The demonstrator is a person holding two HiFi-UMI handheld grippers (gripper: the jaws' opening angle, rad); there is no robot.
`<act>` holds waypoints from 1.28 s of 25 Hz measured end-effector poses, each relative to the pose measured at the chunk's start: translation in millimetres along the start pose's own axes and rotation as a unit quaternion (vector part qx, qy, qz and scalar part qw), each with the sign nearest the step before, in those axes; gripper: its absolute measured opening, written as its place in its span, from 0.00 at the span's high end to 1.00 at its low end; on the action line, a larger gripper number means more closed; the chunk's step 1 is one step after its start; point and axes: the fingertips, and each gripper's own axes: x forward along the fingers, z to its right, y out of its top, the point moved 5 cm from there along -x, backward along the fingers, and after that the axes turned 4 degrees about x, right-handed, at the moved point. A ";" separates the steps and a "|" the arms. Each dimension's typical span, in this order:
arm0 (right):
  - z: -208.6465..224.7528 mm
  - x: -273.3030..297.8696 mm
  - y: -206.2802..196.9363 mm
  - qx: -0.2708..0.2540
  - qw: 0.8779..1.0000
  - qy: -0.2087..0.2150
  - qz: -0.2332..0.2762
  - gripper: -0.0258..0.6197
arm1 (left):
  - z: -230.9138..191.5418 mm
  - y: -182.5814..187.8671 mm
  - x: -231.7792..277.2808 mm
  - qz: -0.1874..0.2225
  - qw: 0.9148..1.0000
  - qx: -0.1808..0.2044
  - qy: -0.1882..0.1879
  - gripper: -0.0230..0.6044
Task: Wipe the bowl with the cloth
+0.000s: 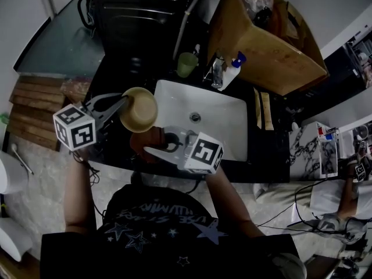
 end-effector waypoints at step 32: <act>94.2 -36.8 -10.7 0.095 0.953 -0.280 0.072 0.87 | -60.7 -55.6 -12.1 -0.069 0.989 -0.104 0.076 0.93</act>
